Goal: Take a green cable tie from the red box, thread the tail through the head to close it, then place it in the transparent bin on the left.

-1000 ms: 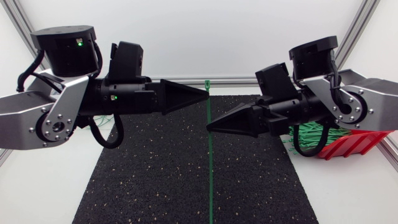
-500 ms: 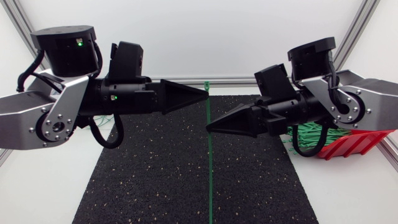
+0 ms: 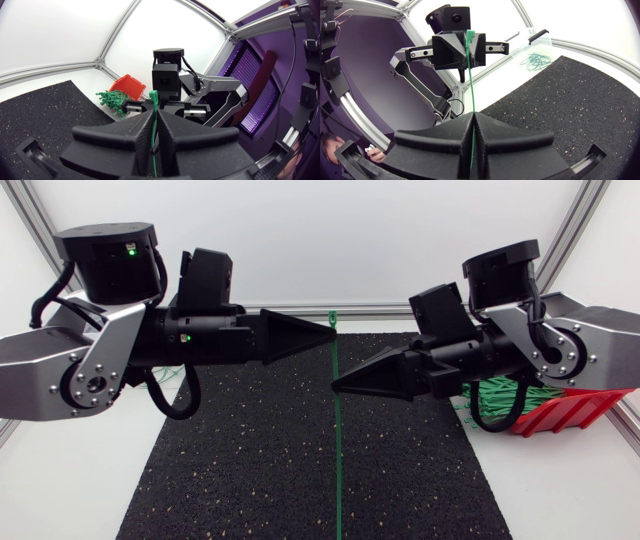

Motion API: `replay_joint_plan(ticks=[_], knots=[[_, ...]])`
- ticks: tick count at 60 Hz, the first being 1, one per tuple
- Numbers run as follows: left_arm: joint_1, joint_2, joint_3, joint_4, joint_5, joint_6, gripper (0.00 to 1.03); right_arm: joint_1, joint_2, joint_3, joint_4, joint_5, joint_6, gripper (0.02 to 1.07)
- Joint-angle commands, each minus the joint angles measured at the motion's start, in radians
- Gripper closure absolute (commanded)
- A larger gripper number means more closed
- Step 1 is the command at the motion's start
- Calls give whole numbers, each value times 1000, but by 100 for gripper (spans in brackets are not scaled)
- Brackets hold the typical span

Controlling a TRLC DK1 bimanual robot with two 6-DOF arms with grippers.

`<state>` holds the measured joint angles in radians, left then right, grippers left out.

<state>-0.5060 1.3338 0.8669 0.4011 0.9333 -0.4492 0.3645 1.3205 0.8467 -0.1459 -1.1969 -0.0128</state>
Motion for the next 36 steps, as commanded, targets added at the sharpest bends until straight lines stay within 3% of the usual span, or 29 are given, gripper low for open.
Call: replay_joint_plan(ticks=[1, 28, 30, 34, 36], knots=[[-12, 22, 4, 5, 4, -16, 99, 1, 9, -26, 12, 0, -16, 101], [-3, 11, 9, 2, -8, -28, 99, 14, 13, -32, 5, 0, -19, 101], [-3, 7, 7, -5, -8, -28, 99, 14, 11, -32, 5, 0, -19, 99], [6, -5, 3, -13, -8, -28, 99, 10, 6, -32, 3, 3, -18, 75], [15, -5, 12, -30, -8, -28, 99, 7, 0, -32, 0, 5, -18, 68]])
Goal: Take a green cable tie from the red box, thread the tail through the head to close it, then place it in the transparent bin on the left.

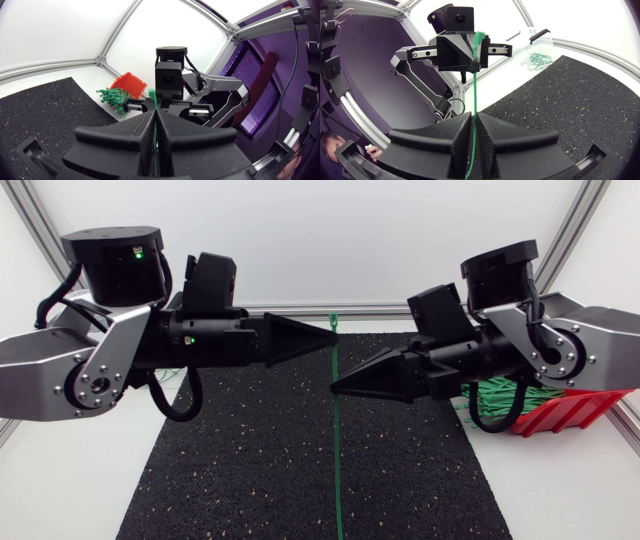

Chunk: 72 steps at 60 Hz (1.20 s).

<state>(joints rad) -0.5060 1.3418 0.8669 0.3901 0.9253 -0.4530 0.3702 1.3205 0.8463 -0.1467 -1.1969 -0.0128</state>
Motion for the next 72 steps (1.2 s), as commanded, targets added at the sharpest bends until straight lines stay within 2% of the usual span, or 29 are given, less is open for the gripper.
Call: replay_joint_plan(ticks=[1, 4, 7, 14, 20, 26, 30, 35, 39, 44, 47, 52, 57, 61, 65, 72], knots=[[26, -13, 23, -40, 0, -24, 99, -1, -1, -30, -1, 5, -18, 63], [46, -6, 43, -71, 0, -24, 99, -5, -3, -27, -8, 10, -19, 54], [60, 5, 69, -122, 4, -24, 99, -5, -7, -29, -10, 19, -19, 52], [107, 30, 136, -264, 52, -24, 99, -19, -20, -18, -22, 53, -19, 32], [155, 71, 193, -384, 129, -23, 99, -31, -18, -4, -36, 59, -19, 32], [184, 94, 195, -418, 179, -24, 99, -40, -15, -3, -37, 63, -44, 32], [201, 105, 190, -425, 199, -24, 99, -33, -15, 0, -48, 68, -82, 32], [225, 119, 179, -425, 230, -24, 99, -4, -17, 7, -90, 142, -196, 31], [241, 128, 173, -421, 250, -23, 99, 26, -17, 17, -159, 246, -343, 19], [248, 128, 158, -415, 251, -19, 99, 45, -26, 13, -160, 286, -444, 13], [254, 128, 153, -413, 254, -19, 99, 68, -40, 8, -165, 356, -513, 7], [262, 129, 149, -413, 260, -18, 99, 104, -56, 10, -182, 422, -579, 6], [267, 129, 147, -410, 260, -16, 99, 161, -63, 28, -231, 611, -627, 6], [268, 132, 147, -405, 260, -18, 99, 193, -29, 86, -347, 698, -661, 6], [271, 140, 149, -398, 259, -18, 99, 193, 11, 139, -472, 675, -748, 7], [276, 155, 153, -387, 259, -19, 99, 200, 3, 132, -472, 666, -762, 7]])
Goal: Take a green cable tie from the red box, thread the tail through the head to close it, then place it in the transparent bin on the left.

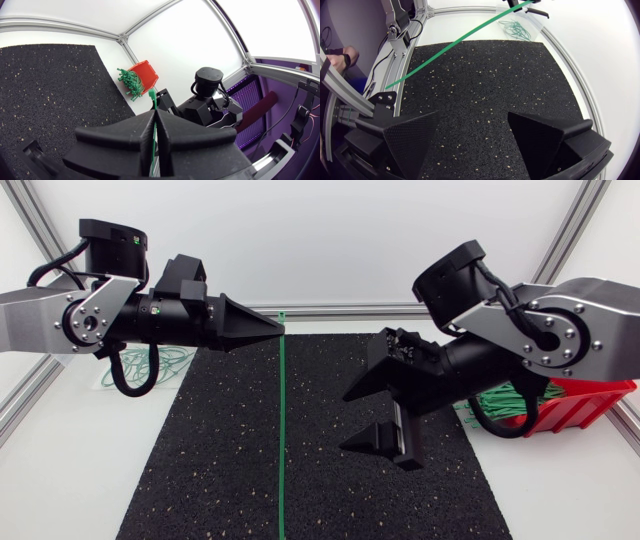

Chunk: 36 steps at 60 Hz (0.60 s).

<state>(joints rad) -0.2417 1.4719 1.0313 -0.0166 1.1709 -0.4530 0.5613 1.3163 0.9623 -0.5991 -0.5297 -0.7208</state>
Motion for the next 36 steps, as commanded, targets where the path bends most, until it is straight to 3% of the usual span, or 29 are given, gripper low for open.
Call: replay_joint_plan(ticks=[1, 8, 12, 18, 27, 36], knots=[[12, 28, -11, 23, 13, -18, 99, 20, 3, 10, -19, 0, -57, 7], [15, 42, -5, 27, 13, -21, 99, 80, 18, 9, -50, 25, -45, 6], [16, 54, 1, 29, 13, -26, 99, 91, 23, -17, 4, 37, -62, 6], [13, 61, 6, 27, 13, -33, 99, 97, 46, -48, 9, 74, -197, 7], [12, 61, 3, 29, 13, -33, 99, 115, 47, -23, -30, 122, -250, 6], [12, 62, -2, 29, 12, -33, 99, 175, 31, -16, -123, 280, -256, 7]])
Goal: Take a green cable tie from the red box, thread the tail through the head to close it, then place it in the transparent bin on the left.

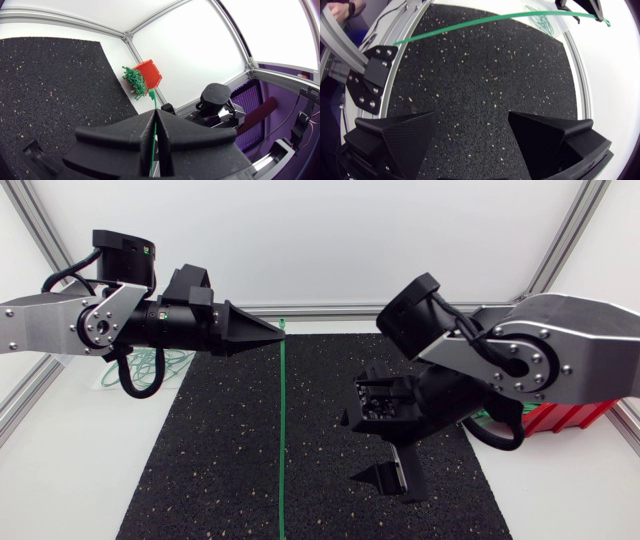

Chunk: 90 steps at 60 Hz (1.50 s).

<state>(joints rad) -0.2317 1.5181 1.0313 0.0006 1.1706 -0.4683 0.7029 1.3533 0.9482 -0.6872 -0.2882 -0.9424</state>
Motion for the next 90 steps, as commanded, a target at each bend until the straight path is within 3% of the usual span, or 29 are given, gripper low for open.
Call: replay_joint_plan(ticks=[1, 7, 13, 20, 29, 34, 43, 48, 51, 56, 61, 70, 75, 82, 90], knots=[[2, 16, -2, 12, 12, -18, 99, 33, -14, -9, -35, 29, -55, 7], [2, 17, -4, 12, 11, -18, 99, 72, -37, -31, -94, 3, -61, 7], [2, 17, -2, 12, 8, -21, 99, 81, -11, -43, -52, 23, -1, 7], [-4, 17, -2, 12, 1, -29, 99, 102, -34, -173, 210, 96, -22, 7], [-6, 25, -2, 12, -2, -36, 99, 106, -86, -308, 511, 93, -38, 7], [-4, 33, 0, 12, -2, -47, 99, 106, -103, -345, 583, 84, -56, 7], [2, 44, -8, 13, -2, -59, 99, 124, -166, -365, 546, 20, -202, 7], [6, 47, -25, 13, -2, -61, 99, 158, -206, -390, 546, 47, -318, 7], [9, 50, -45, 19, 1, -64, 100, 198, -235, -428, 626, 98, -381, 7], [17, 56, -59, 36, 8, -76, 100, 242, -253, -445, 653, 119, -435, 7], [32, 80, -65, 91, 20, -130, 100, 268, -240, -477, 724, 161, -489, 7], [61, 119, -108, 315, 35, -326, 100, 311, -189, -543, 939, 199, -544, 7], [69, 143, -126, 420, 49, -414, 100, 322, -181, -565, 1034, 201, -553, 12], [72, 157, -129, 432, 66, -425, 100, 334, -172, -611, 1124, 193, -595, 13], [78, 185, -102, 432, 89, -471, 100, 348, -160, -635, 1177, 181, -592, 21]])
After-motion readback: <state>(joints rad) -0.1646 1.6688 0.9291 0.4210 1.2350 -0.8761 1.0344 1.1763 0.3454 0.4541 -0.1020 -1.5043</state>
